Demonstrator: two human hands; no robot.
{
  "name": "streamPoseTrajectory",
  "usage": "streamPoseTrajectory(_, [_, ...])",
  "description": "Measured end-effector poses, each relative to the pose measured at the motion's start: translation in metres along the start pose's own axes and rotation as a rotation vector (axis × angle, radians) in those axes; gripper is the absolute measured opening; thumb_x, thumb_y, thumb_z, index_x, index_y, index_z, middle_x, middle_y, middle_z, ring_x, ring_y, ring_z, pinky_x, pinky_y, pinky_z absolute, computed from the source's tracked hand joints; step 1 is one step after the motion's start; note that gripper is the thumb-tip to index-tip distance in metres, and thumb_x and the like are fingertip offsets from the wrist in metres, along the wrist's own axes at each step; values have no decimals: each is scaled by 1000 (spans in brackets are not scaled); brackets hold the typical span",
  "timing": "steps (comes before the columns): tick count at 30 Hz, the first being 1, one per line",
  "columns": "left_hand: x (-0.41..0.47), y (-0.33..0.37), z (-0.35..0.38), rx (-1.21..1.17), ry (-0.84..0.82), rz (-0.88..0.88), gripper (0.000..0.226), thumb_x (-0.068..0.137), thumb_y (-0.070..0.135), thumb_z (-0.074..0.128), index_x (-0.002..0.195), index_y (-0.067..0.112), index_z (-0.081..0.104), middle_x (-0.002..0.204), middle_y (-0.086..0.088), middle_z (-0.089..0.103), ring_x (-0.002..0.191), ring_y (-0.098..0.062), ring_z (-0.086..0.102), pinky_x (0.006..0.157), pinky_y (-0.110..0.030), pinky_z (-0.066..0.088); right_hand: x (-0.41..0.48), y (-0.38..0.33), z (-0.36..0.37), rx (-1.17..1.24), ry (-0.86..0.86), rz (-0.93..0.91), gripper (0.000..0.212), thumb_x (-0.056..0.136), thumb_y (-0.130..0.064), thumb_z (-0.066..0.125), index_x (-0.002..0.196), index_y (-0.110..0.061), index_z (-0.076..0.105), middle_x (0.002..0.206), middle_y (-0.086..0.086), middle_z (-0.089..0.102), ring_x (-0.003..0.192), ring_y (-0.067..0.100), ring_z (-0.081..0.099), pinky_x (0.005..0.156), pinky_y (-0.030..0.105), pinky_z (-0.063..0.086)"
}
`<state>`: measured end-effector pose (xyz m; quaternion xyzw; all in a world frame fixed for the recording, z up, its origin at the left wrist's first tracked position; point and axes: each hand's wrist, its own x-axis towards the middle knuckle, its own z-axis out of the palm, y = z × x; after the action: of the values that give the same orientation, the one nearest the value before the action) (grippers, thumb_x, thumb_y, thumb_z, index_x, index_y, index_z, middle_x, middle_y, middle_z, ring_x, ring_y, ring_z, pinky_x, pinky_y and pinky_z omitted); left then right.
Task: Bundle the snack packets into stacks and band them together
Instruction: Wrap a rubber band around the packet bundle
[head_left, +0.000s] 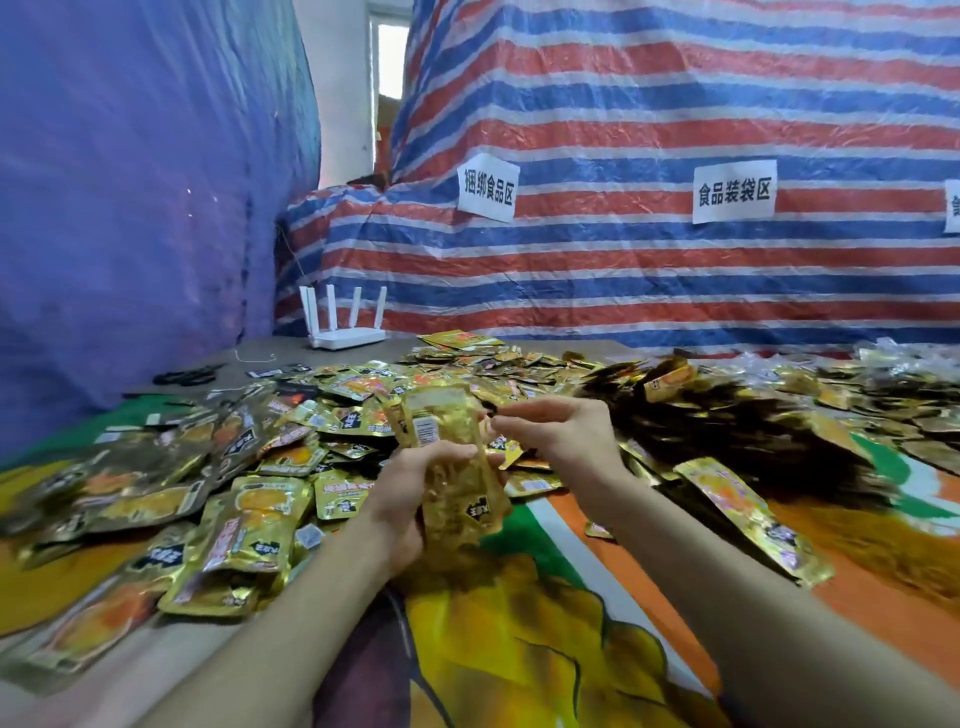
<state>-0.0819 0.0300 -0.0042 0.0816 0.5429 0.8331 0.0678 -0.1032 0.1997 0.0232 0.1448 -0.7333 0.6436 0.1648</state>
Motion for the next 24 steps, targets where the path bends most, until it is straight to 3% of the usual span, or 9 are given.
streamPoseTrajectory(3, [4,3,-6,2,122,-60,37,71,10,70,107,0,75,104,-21,75,81,-34,73,72,-46,62,7,18,24,56,99,5,15,71,-13,91,73,-22,80,71,-3,77,71,10,74,61,16,51])
streamPoseTrajectory(6, [8,3,-12,1,143,-97,32,78,5,64,108,-4,74,99,-20,75,79,-32,73,67,-39,62,9,35,27,31,132,19,16,73,-12,90,74,-23,79,72,-5,77,70,8,74,61,16,51])
streamPoseTrajectory(9, [10,6,-17,-105,32,-65,26,76,9,64,96,3,79,91,-15,75,80,-30,74,74,-42,62,8,38,21,108,23,41,18,73,-4,88,89,-8,80,73,2,77,65,8,73,59,14,52])
streamPoseTrajectory(12, [10,7,-21,-130,-45,23,24,80,13,63,96,8,81,95,-15,76,84,-30,75,75,-44,62,1,35,17,179,-95,44,24,74,4,84,96,3,77,70,5,76,60,7,71,55,13,51])
streamPoseTrajectory(16, [9,6,-19,-53,46,-76,29,73,12,65,96,1,79,91,-17,75,77,-29,75,65,-44,63,-1,29,13,178,-36,-3,18,75,1,85,89,-6,78,69,-1,76,62,6,72,57,12,51])
streamPoseTrajectory(20, [5,6,-19,-28,40,-110,23,79,11,62,85,0,81,88,-16,76,75,-28,75,62,-42,62,-3,28,15,176,-52,8,22,70,-6,90,89,-8,78,77,6,78,74,17,76,64,19,56])
streamPoseTrajectory(24, [5,7,-17,10,10,-115,23,76,10,64,89,1,81,96,-20,75,79,-31,75,68,-44,63,0,27,14,163,-7,92,17,68,-12,93,77,-21,81,77,2,78,70,13,73,63,25,54])
